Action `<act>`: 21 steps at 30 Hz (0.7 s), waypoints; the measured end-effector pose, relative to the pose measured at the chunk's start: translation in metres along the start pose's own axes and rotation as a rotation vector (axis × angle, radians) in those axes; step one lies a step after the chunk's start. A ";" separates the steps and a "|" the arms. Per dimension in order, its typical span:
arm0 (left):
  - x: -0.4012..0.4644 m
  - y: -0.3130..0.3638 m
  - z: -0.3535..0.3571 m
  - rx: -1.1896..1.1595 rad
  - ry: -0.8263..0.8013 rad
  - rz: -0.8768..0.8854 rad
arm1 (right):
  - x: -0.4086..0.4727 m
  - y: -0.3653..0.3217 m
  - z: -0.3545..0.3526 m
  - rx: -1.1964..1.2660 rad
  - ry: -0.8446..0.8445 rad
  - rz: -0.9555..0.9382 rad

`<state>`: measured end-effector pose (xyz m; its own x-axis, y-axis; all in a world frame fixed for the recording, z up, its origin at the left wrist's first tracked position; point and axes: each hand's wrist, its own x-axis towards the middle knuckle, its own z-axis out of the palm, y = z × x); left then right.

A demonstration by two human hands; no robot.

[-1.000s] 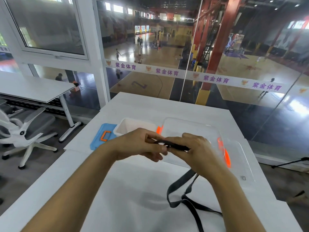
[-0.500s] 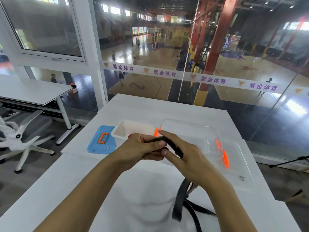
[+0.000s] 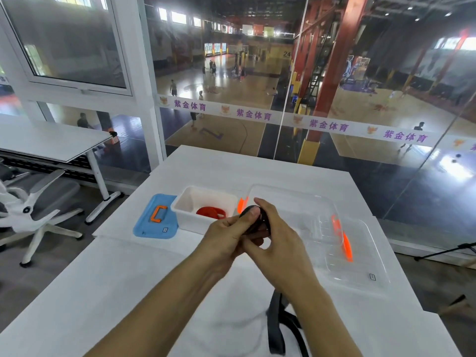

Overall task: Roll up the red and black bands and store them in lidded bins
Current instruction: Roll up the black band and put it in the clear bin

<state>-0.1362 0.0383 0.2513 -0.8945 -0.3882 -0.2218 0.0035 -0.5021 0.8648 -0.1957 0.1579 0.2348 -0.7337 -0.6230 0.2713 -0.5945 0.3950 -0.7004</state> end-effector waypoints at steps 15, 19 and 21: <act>0.001 0.009 -0.032 0.435 -0.227 0.061 | 0.011 0.026 -0.015 -0.137 -0.326 -0.112; 0.002 0.017 -0.035 0.597 -0.281 0.114 | 0.012 0.021 -0.024 -0.150 -0.377 -0.127; 0.001 0.014 -0.032 0.565 -0.225 0.201 | 0.011 0.016 -0.026 -0.176 -0.322 -0.126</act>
<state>-0.1227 0.0066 0.2489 -0.9731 -0.2297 0.0164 -0.0001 0.0719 0.9974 -0.2215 0.1751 0.2433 -0.5266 -0.8434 0.1070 -0.7416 0.3941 -0.5429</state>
